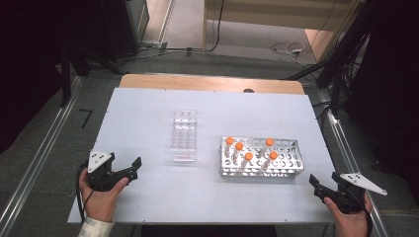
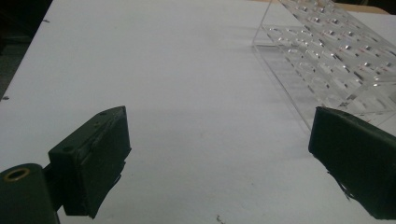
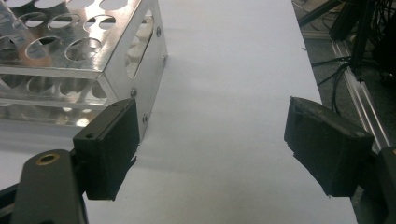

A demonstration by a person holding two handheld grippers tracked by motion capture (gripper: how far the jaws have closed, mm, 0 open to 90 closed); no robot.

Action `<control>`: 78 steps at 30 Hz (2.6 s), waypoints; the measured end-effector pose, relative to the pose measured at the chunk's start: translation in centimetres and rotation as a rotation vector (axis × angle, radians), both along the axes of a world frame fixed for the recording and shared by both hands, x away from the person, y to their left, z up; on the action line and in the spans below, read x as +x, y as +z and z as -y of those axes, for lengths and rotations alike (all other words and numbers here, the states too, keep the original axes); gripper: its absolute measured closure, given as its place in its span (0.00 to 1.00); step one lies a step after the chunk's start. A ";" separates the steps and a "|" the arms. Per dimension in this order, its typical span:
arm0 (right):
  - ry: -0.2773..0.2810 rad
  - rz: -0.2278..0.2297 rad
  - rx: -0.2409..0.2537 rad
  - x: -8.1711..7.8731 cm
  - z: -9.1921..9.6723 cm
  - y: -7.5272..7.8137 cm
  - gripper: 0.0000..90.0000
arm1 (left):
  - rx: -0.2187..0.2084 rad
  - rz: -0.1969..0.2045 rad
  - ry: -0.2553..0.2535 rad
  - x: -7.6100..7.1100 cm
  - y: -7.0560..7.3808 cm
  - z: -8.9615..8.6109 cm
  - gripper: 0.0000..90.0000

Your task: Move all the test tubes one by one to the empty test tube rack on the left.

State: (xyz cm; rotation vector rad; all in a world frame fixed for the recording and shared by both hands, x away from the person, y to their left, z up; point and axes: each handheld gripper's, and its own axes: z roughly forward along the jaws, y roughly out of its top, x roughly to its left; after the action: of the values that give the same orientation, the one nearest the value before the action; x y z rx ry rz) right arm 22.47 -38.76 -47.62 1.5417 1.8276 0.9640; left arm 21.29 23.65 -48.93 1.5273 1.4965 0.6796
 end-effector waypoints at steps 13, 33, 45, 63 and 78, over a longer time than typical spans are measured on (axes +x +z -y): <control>0.021 0.010 0.001 -0.6 -0.6 0.3 0.19 | 0.006 0.000 0.001 0.1 0.0 0.2 0.06; 0.083 0.041 0.036 -1.1 -1.7 1.1 0.19 | 0.012 0.001 0.004 0.1 -0.1 0.2 0.06; 0.154 0.072 0.059 -1.5 -3.6 1.7 0.20 | 0.011 0.006 0.008 0.1 -0.1 0.3 0.06; 0.247 0.103 0.064 -0.9 -6.5 2.1 0.22 | 0.013 0.005 0.004 0.1 -0.1 0.3 0.06; 0.338 0.139 0.060 0.7 -9.9 2.1 0.38 | 0.014 0.005 0.007 0.1 -0.1 0.3 0.06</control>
State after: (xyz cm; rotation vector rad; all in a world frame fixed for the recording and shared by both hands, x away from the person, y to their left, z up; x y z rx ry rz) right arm 23.13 -28.87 -45.50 1.1851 2.0109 1.2571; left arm 21.38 23.31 -49.02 1.5304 1.4974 0.6989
